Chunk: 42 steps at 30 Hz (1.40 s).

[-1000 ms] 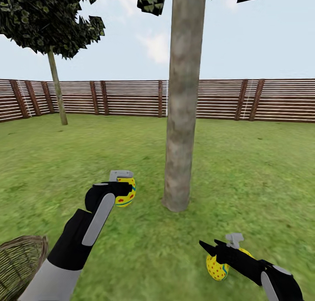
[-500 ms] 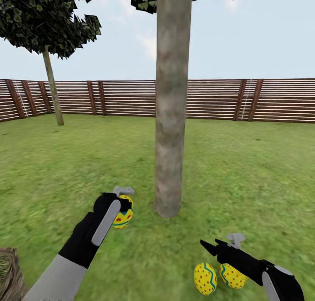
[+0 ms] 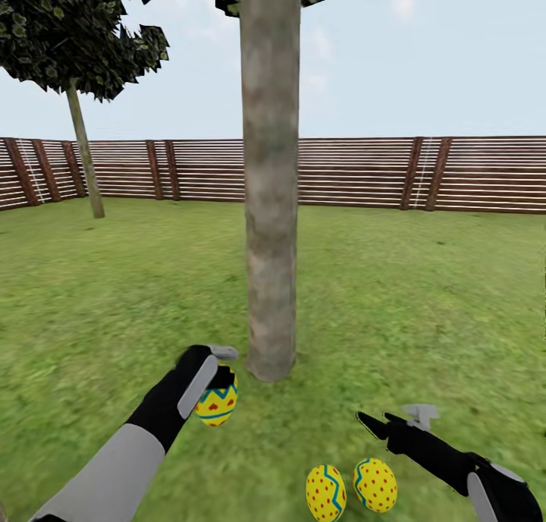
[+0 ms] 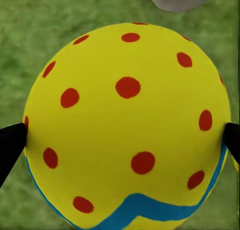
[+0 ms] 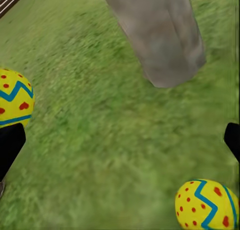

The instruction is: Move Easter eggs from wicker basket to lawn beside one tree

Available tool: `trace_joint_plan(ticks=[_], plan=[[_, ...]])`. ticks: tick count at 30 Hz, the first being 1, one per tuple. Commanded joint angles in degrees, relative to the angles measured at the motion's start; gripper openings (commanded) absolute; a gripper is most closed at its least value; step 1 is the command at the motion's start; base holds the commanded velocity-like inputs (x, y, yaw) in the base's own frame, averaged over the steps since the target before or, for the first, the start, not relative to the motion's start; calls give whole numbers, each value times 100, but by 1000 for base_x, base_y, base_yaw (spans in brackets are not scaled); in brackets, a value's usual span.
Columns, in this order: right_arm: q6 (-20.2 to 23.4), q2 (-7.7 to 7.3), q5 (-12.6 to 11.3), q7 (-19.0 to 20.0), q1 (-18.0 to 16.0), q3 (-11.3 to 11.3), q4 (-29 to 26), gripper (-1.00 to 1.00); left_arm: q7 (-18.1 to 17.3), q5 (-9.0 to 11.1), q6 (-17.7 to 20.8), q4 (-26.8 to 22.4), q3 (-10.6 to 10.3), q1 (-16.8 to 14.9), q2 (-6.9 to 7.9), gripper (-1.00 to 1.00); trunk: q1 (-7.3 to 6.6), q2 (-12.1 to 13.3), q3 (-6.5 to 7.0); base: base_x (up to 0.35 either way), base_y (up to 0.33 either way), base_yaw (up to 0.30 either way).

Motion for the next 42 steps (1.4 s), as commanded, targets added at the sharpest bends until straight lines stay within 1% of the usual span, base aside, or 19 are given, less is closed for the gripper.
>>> trace_joint_plan(ticks=[1,5,8,16,18,19,22,34,37,40,42], plan=[[43,2,-41,7,-3,-78,2,100,13,61,-101,344,-5,-140,-28,-100,-1,-3,-6,3,-315,0],[44,6,-43,0,-3,-160,2,100,-368,70,-257,1098,5,-437,-62,-100,-1,-3,-6,1,-317,0],[49,8,-42,-11,-3,-170,2,100,-457,71,-278,1250,20,-483,-66,-100,-1,-3,-6,0,-317,0],[49,9,-46,-23,-3,-165,2,100,-487,63,-289,1310,37,-500,-59,-100,-1,-3,-6,0,-310,0],[47,9,-47,-23,-3,-169,2,100,-488,61,-361,1311,40,-500,-59,-100,-1,-3,-6,0,-144,0],[48,9,-48,-22,-3,-167,2,100,-488,58,-454,1314,39,-500,-57,-100,-1,-3,-6,0,-58,0],[47,9,-48,-27,-3,-169,2,100,-488,50,-530,1319,38,-500,-54,-100,-1,-3,-6,0,65,0],[43,9,-48,-34,-3,-173,2,100,-504,47,-590,1310,24,-500,-43,-100,-1,-3,-6,0,34,0],[43,9,-48,-38,-3,-172,2,100,-505,46,-628,1306,15,-500,-41,-100,65,-123,-60,0,0,0],[43,9,-48,-51,-3,-164,2,100,-506,21,-849,1310,5,-500,-41,-100,131,-244,-114,0,0,0],[43,9,-46,-53,-3,-159,2,100,-509,14,-908,1311,2,-500,-41,-100,175,-324,-150,0,0,0]])
